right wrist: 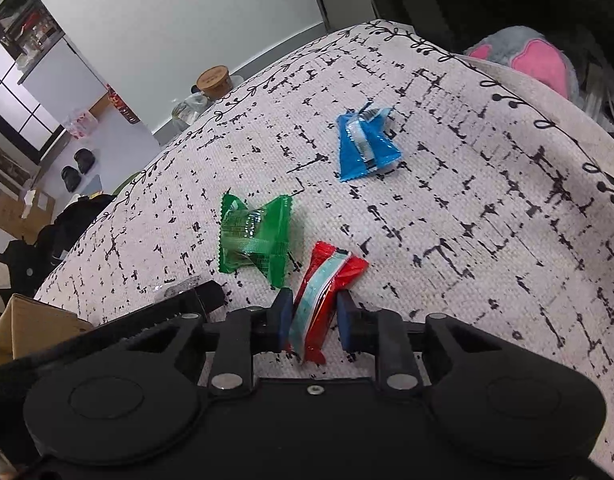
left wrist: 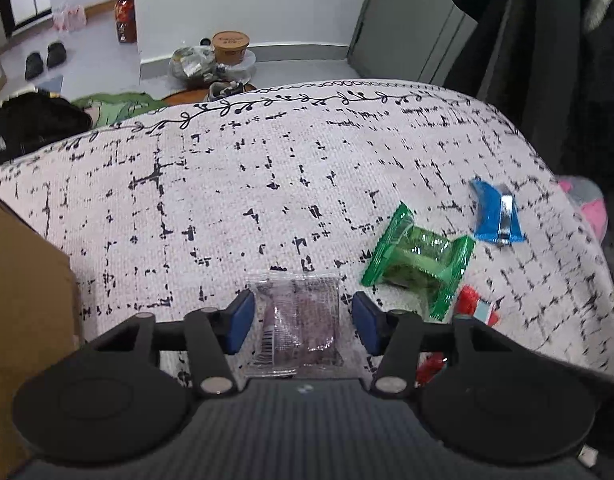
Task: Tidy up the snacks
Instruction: 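Grasp the clear purple-filled packet with left gripper while right grasps the red-striped bar, then carry both snacks into the cardboard box and open both grippers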
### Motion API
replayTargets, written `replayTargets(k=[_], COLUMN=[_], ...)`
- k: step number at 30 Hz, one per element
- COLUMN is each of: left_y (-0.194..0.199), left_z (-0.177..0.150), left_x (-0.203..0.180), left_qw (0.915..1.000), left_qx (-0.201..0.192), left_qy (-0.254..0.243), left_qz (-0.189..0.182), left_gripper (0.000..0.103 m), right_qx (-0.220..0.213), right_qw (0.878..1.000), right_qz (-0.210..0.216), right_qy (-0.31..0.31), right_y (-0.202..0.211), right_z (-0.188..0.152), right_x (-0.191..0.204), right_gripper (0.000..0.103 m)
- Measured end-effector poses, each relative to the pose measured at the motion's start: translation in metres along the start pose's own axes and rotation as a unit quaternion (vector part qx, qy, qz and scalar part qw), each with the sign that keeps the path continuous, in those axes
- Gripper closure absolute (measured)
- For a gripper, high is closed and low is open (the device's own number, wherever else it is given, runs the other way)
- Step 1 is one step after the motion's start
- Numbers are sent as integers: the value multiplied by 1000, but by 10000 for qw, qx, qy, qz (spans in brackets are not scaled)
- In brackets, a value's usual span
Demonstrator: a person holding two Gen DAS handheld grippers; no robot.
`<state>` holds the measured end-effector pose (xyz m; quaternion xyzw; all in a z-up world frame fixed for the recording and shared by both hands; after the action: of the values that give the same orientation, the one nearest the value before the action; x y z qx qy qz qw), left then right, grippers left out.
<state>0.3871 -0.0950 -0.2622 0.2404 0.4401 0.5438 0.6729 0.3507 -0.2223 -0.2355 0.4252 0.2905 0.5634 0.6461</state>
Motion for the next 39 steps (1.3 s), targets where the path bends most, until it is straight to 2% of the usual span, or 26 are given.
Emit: replayTargets(k=[1,2,7,12,19,39], left_y=[1,2,10,24,54,129], left_z=[-1,-1,-8,-11,-1,1], left_x=[0,0,-5,-8,-10,-3], left_qw=[10000,10000,9997,9995,9988,9954], left_qx=[-3,-23,49,41,-210,-677], left_qy=[-41,-82,-221,-103,-94,-161], left_qz=[42,43,-94,-287,-426,-658], left_gripper=[67,69,72,73,73,73], right_qx=[-26,-65,-244,-449,-665,-1205], right_qw=[10000,10000,9997,9989,9977,9925], right_qz=[-20,-22,-30,-20,40,208], right_qy=[14,22,-70,-136,-156,21], right_y=[2,5,18,36,61,123], right_z=[-1,-1,0,2,3,-7], right_x=[-1,-2,-10,-14,-10,29], right_gripper=[82,83,83,84,84,83])
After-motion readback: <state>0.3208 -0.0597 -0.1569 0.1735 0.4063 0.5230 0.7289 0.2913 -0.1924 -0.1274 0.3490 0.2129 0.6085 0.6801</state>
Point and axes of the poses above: each gripper's, at about its wrist camera, not at the fingertips, and y roughly against the way its jaws point, x to its left, z to its top, the point moved 8 cm from there along -y, roughly the way its jaws point, and after that the axes turned 12 degrees about -z, right-handed, at the moved point
